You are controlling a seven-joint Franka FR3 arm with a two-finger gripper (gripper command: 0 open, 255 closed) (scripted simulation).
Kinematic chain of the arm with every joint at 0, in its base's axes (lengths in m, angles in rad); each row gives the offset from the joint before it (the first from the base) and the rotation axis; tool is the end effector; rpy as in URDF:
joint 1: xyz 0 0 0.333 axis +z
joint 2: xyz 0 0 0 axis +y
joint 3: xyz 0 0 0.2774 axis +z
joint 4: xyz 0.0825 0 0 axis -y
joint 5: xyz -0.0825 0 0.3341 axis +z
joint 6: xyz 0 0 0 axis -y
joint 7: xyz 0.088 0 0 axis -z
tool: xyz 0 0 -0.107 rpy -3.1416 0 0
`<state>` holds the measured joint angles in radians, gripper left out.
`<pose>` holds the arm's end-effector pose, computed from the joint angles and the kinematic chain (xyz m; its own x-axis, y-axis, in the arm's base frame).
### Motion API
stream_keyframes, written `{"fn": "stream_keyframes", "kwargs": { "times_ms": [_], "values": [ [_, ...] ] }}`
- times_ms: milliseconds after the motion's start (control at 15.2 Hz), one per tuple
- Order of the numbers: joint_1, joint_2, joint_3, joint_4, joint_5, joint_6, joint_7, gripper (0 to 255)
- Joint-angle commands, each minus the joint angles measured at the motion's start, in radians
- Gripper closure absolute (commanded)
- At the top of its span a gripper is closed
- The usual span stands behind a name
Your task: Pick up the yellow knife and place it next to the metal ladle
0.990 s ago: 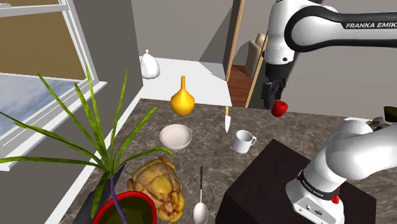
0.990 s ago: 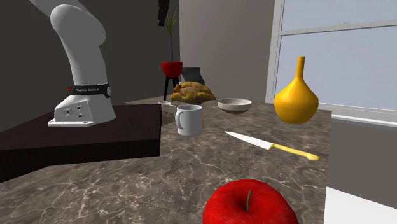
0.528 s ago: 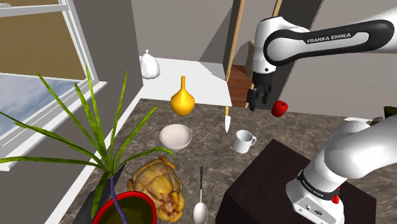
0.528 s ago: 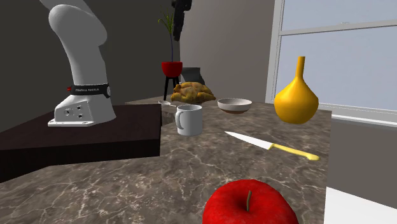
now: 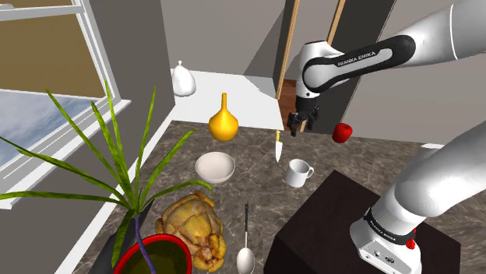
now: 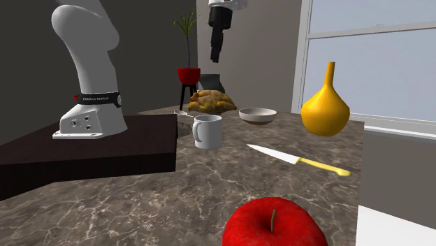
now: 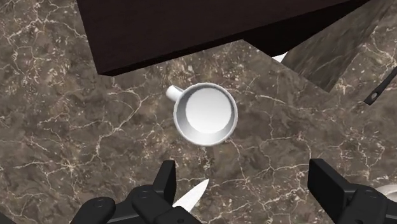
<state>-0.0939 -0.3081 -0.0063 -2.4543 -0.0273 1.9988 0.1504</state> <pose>0.3889 -0.0408 0.3910 0.9615 -0.2354 -0.1422 -0.2316 -0.9719 0.0428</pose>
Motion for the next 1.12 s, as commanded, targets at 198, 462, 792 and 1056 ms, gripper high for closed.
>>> {"fn": "stream_keyframes", "kwargs": {
  "times_ms": [198,462,792,1056],
  "values": [
    [-0.031,0.182,-0.029,0.060,0.001,0.149,0.021,0],
    [-0.054,0.324,-0.052,0.130,0.013,0.241,0.031,0],
    [-0.083,0.500,-0.077,0.242,0.043,0.331,0.034,0],
    [-0.111,0.640,-0.090,0.349,0.077,0.382,0.032,0]
  ]
}}
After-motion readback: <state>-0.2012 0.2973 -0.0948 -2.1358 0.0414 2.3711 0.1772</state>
